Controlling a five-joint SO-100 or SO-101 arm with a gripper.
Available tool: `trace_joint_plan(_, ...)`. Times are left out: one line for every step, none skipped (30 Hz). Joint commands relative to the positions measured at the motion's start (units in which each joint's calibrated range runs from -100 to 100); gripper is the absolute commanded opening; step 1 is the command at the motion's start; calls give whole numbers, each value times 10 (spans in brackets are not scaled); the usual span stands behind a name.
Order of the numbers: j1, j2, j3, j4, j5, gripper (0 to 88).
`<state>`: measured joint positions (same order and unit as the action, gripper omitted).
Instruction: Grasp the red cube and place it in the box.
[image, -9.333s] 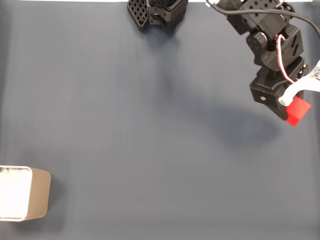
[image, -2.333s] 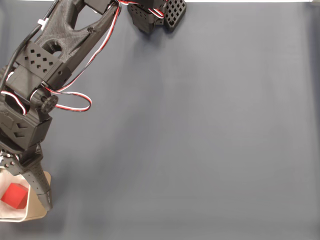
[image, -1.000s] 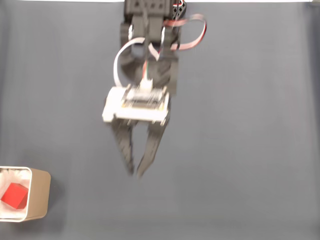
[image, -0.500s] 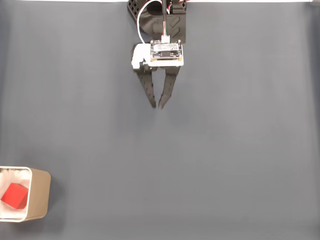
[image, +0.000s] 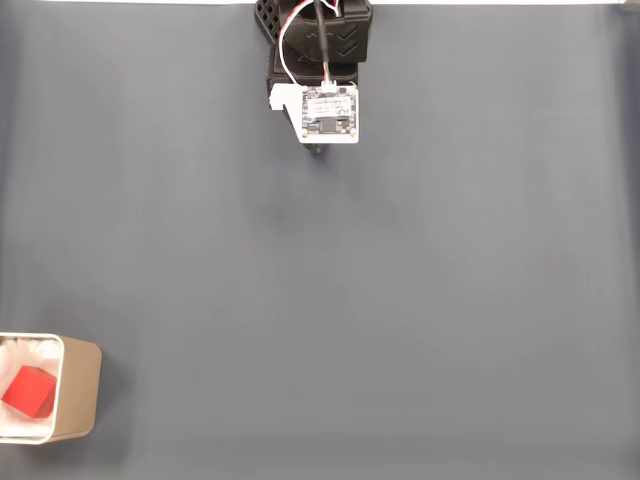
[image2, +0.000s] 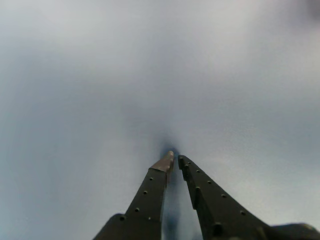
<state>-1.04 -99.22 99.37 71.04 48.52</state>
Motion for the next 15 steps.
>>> trace_joint_plan(7, -7, 5, 40, -6, 0)
trace_joint_plan(8, -7, 5, 44, -8, 0)
trace_joint_plan(8, -7, 5, 46, -11, 0)
trace_joint_plan(8, -7, 5, 46, -11, 0)
trace_joint_plan(8, -7, 5, 45, -11, 0)
trace_joint_plan(8, -7, 5, 45, -11, 0)
trace_joint_plan(8, -7, 5, 45, -9, 1)
trace_joint_plan(8, -7, 5, 46, -8, 3)
trace_joint_plan(8, -7, 5, 46, -8, 3)
trace_joint_plan(8, -7, 5, 46, -7, 3)
trace_joint_plan(8, -7, 5, 46, -7, 3)
trace_joint_plan(8, -7, 5, 46, -7, 3)
trace_joint_plan(8, -7, 5, 46, -6, 3)
trace_joint_plan(8, -7, 5, 46, -6, 3)
trace_joint_plan(8, -7, 5, 46, -6, 3)
